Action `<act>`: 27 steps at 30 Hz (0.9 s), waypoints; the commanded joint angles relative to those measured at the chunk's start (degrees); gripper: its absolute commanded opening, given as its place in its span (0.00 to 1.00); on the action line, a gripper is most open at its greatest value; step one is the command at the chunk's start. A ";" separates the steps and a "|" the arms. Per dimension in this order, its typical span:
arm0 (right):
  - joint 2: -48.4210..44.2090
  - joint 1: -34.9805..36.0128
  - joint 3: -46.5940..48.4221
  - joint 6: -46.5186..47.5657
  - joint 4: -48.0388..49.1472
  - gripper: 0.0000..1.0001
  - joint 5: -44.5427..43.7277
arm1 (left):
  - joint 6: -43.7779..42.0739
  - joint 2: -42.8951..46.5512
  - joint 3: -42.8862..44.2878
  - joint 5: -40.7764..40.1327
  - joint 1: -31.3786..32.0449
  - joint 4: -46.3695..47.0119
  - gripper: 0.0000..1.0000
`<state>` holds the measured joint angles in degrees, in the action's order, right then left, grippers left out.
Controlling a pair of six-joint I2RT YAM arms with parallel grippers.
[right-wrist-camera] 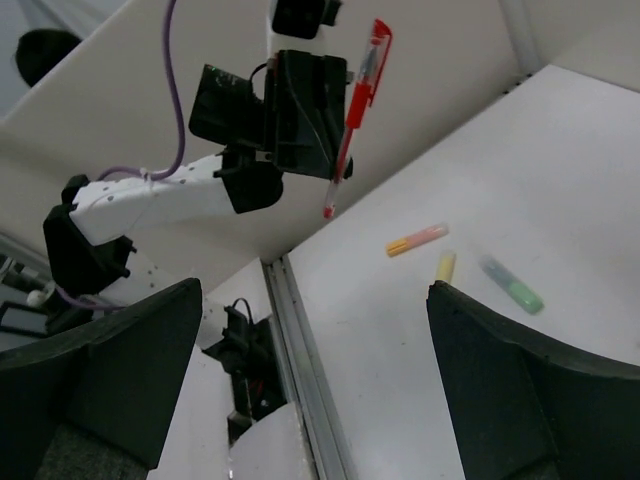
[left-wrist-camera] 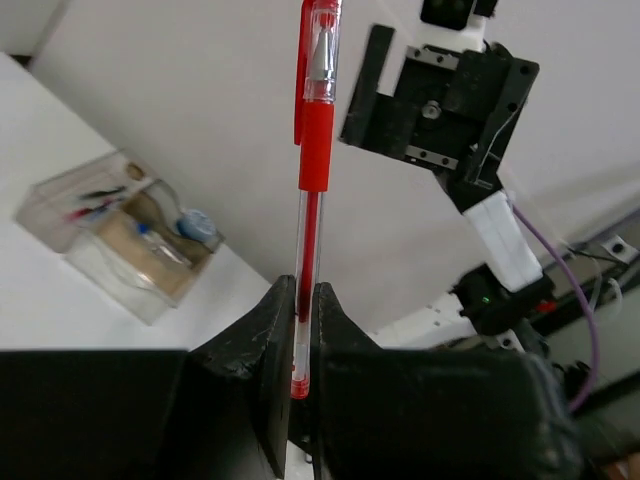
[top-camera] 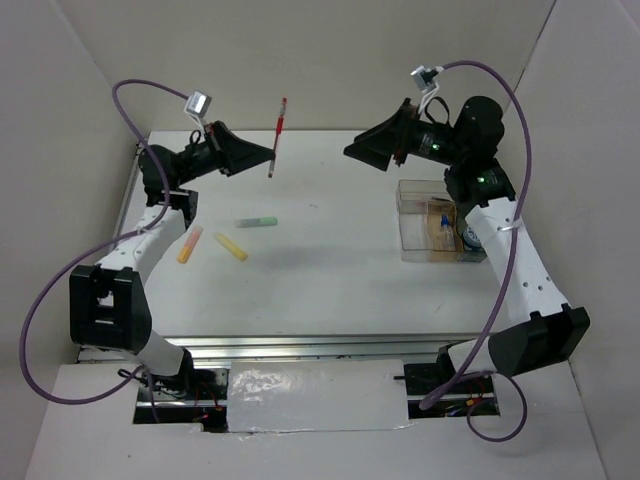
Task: Sort the stationery into containers
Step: Pick up the pen from the center of the board.
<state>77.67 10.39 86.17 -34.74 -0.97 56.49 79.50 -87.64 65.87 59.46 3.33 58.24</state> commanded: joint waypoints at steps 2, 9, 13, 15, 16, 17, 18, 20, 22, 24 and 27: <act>1.69 7.08 4.44 2.83 2.56 0.99 -5.93 | 7.51 3.61 -0.56 -0.14 4.83 10.58 0.00; 5.74 13.86 7.87 6.70 -0.43 0.95 -12.27 | 6.71 4.32 -0.82 0.48 8.53 10.23 0.00; 7.75 15.18 9.10 6.62 -0.17 0.87 -12.98 | 5.67 4.75 -1.79 0.65 9.50 8.74 0.00; 8.11 15.71 9.72 6.53 0.27 0.83 -13.07 | 4.87 5.19 -2.49 0.39 10.02 8.12 0.00; 8.55 15.88 9.98 6.53 0.27 0.82 -13.16 | 4.61 5.28 -2.67 0.48 10.11 7.60 0.00; 8.73 16.06 10.16 6.35 0.53 0.78 -13.25 | 4.43 5.28 -2.85 0.39 10.20 7.42 0.00; 9.16 16.24 10.51 6.27 0.62 0.76 -12.72 | 4.00 5.37 -2.94 0.48 10.20 7.07 0.00; 9.43 16.50 10.51 6.18 0.71 0.66 -12.20 | 2.59 5.37 -2.76 0.74 10.20 5.14 0.00; 9.43 16.85 10.33 6.18 0.71 0.52 -11.84 | 2.32 5.28 -2.67 0.92 10.20 4.95 0.00; 9.34 16.94 9.63 6.18 0.71 0.45 -11.84 | 2.32 5.28 -2.67 0.92 10.20 5.04 0.00; 8.82 17.03 8.84 6.18 2.38 0.29 -11.84 | 1.53 5.37 -2.32 0.75 10.20 3.91 0.00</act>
<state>87.26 26.92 93.82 -28.73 -1.50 44.34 83.59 -84.42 62.59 60.01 13.43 60.80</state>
